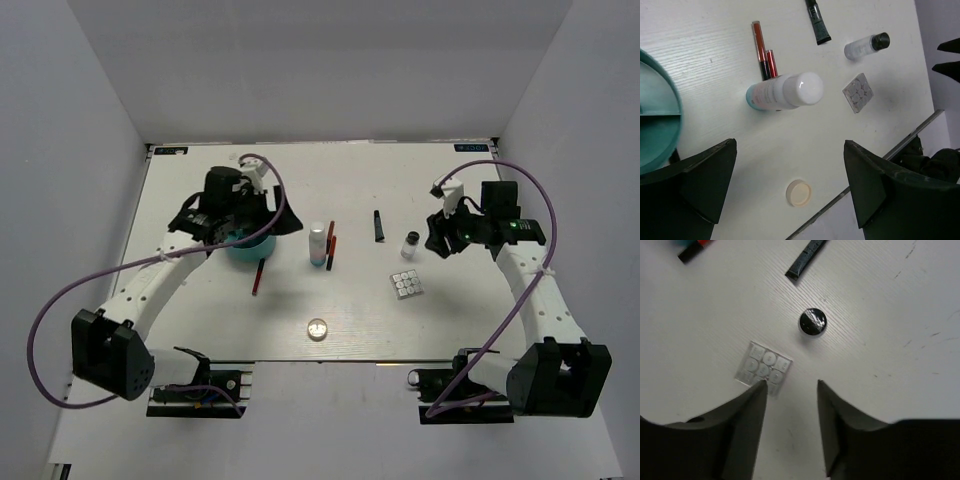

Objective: Organize the makeup

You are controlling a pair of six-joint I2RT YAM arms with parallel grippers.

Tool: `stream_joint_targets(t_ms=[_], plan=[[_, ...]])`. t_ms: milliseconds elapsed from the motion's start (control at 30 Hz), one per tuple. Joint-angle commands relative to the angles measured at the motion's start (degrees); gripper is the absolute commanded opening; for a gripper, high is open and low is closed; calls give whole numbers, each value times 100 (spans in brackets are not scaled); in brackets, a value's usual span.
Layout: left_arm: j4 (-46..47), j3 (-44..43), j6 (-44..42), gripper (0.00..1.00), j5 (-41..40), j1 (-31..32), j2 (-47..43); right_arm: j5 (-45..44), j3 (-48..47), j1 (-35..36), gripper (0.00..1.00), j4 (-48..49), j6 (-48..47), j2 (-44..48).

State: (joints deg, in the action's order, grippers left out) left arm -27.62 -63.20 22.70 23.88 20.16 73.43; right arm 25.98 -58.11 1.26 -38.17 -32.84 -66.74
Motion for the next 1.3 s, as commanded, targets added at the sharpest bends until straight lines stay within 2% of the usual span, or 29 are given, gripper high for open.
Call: stream_joint_targets(t_ms=[0, 33, 67, 133, 233, 333, 567, 967, 1267], plan=[[-271, -324, -20, 98, -1006, 583, 206, 355, -359, -3, 44, 11, 505, -198], [-271, -429, 24, 98, -1182, 707, 337, 382, -368, -11, 27, 20, 663, -234], [-253, -491, 42, 98, -1549, 908, 391, 434, -394, -11, 26, 12, 691, -260], [-227, -649, 68, 98, -1815, 1103, 505, 426, -438, -3, 28, 20, 770, -331], [-297, -947, 77, 98, -2281, 1454, 812, 373, -447, -11, 49, 38, 823, -375], [-525, -1325, 85, 98, -2852, 1806, 1287, 303, -430, -3, 56, 56, 823, -375], [-956, -1836, 288, 98, -3723, 2150, 2113, 259, -386, -20, 58, 108, 876, -392], [-1114, -1986, 375, 96, -3979, 2273, 2598, 206, -254, -11, 58, 161, 902, -357], [-983, -1907, 507, 79, -3794, 2273, 2615, 188, -245, -11, 58, 161, 911, -322]])
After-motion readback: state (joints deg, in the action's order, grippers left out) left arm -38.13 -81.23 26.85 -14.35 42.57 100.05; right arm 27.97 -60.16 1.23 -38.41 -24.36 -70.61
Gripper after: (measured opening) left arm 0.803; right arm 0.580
